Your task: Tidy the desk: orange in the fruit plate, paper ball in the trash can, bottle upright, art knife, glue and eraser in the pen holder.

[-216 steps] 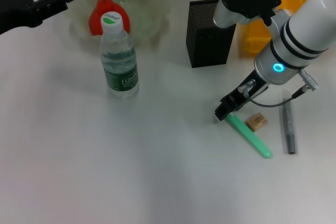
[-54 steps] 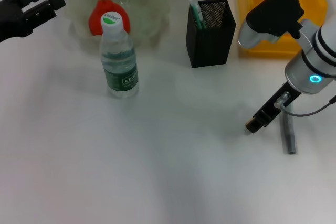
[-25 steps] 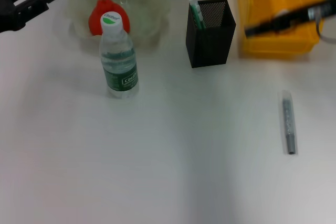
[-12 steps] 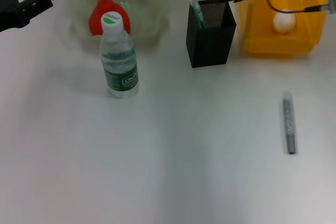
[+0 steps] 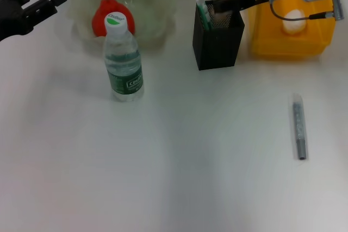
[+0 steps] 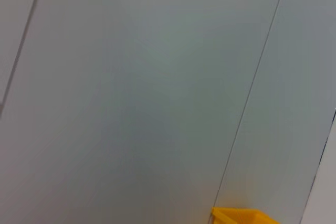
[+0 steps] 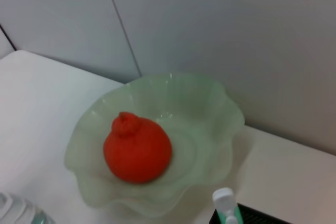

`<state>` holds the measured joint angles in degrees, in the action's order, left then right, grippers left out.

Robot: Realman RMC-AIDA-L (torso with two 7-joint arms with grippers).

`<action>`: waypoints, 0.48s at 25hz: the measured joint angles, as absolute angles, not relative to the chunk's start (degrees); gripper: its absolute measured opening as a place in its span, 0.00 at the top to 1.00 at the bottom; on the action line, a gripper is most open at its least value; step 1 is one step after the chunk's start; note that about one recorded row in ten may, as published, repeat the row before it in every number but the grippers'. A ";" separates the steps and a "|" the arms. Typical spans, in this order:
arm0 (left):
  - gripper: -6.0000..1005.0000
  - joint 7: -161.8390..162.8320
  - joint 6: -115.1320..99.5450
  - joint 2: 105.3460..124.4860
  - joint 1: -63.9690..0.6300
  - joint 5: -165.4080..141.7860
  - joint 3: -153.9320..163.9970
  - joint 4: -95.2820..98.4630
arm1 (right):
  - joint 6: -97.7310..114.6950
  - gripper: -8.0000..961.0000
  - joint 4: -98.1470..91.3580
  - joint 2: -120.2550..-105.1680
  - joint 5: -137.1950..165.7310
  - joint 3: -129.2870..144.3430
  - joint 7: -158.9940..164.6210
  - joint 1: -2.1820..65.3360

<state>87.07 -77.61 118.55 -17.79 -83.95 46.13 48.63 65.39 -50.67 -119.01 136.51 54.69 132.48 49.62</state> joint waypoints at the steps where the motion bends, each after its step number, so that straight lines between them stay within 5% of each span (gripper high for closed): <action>1: 0.31 87.07 -77.61 118.52 -17.66 -83.94 46.14 48.60 | 65.51 0.44 -50.61 -119.01 136.51 54.71 132.39 49.63; 12: 0.31 87.01 -78.30 118.47 -17.32 -83.93 46.14 48.51 | 79.50 0.36 -63.76 -119.04 142.25 56.52 144.22 48.33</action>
<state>87.01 -78.30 118.47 -17.32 -83.93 46.14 48.51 79.50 -63.76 -119.04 142.25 56.52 144.22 48.33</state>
